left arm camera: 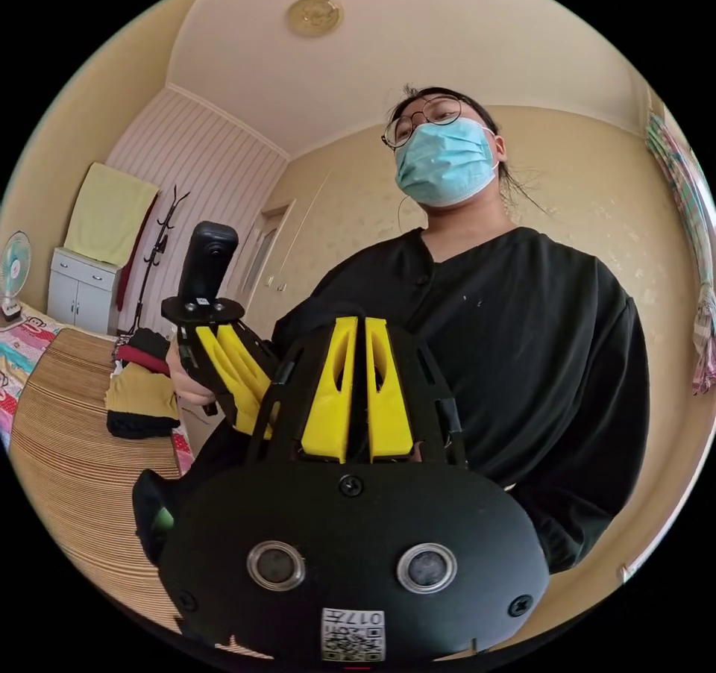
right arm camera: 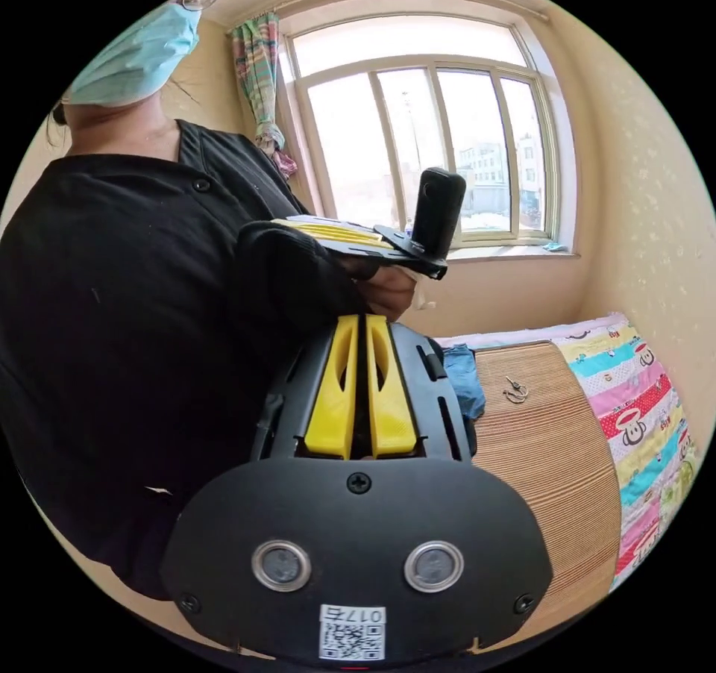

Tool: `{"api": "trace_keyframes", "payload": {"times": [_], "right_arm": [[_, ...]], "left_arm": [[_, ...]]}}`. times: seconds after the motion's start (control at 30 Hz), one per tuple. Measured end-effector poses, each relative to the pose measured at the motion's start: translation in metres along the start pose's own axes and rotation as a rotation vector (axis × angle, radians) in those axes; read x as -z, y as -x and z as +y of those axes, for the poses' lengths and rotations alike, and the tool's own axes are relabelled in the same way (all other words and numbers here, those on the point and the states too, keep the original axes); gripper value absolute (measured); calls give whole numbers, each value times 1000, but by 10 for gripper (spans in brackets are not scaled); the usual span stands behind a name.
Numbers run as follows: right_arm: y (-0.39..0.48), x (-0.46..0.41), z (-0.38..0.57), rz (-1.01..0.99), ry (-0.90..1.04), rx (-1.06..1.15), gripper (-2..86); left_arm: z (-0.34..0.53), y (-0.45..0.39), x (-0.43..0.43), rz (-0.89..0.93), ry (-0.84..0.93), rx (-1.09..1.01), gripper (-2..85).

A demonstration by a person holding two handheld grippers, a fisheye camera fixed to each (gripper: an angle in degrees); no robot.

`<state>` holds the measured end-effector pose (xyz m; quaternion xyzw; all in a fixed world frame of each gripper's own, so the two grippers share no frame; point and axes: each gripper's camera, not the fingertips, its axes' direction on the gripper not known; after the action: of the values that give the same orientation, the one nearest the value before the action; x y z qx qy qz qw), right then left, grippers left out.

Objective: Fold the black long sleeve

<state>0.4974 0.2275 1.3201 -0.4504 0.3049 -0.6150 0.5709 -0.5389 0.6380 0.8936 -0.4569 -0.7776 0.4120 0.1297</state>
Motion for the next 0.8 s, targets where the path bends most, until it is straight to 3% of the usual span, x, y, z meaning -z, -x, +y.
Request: {"api": "trace_keyframes", "payload": {"times": [0.2, 0.3, 0.63, 0.73, 0.8], "right_arm": [[-12, 63, 43, 152, -345, -240, 10], [-12, 90, 55, 221, -423, -301, 7], [2, 126, 53, 518, -498, -398, 1], [4, 126, 36, 664, -443, -384, 0], [3, 123, 26, 708, -411, -373, 0]], "left_arm": [[14, 11, -9, -137, -24, -14, 4], [25, 25, 1, -231, -113, 39, 5], [44, 80, 11, -556, -176, 323, 22], [49, 102, 3, -644, -167, 419, 50], [51, 116, -4, -676, -145, 481, 115]]}}
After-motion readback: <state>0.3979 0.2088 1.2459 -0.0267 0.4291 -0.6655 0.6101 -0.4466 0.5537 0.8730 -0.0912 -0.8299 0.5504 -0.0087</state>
